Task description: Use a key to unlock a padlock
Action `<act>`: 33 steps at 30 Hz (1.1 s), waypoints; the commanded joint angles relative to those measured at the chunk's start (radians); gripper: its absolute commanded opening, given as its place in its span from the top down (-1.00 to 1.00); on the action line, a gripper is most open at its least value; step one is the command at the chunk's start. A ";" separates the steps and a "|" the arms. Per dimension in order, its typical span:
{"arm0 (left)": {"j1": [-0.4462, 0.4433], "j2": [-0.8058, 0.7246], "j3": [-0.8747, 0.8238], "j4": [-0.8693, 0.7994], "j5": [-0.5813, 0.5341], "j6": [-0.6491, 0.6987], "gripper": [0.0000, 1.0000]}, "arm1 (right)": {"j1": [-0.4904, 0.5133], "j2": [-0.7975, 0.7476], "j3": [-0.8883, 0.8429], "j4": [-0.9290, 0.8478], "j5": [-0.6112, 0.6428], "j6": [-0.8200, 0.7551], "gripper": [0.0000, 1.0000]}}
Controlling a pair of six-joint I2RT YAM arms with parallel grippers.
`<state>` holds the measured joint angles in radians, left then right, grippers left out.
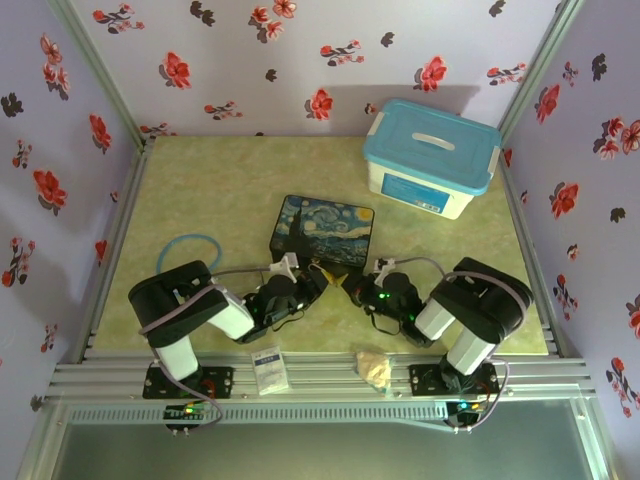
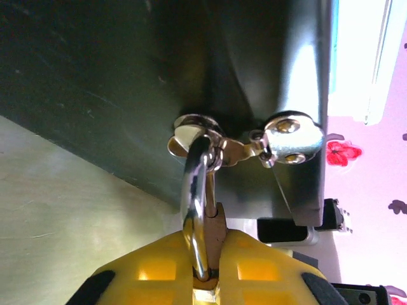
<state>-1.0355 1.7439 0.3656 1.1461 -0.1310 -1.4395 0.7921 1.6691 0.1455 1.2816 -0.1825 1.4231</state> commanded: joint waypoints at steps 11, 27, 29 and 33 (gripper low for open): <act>-0.022 0.002 0.023 0.148 0.063 0.003 1.00 | 0.035 -0.349 0.139 -0.866 0.064 -0.488 0.25; -0.024 -0.076 -0.014 -0.020 0.058 0.038 1.00 | 0.242 -0.741 0.106 -1.160 0.479 -1.127 0.12; -0.024 -0.102 -0.013 -0.046 0.060 0.047 1.00 | 0.307 -0.739 0.102 -1.132 0.559 -1.212 0.10; -0.024 -0.155 -0.005 -0.113 0.061 0.070 1.00 | 0.383 -0.688 0.105 -1.069 0.657 -1.329 0.08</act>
<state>-1.0519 1.6455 0.3511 1.0428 -0.0742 -1.4223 1.1404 0.9562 0.2573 0.1413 0.3241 0.2489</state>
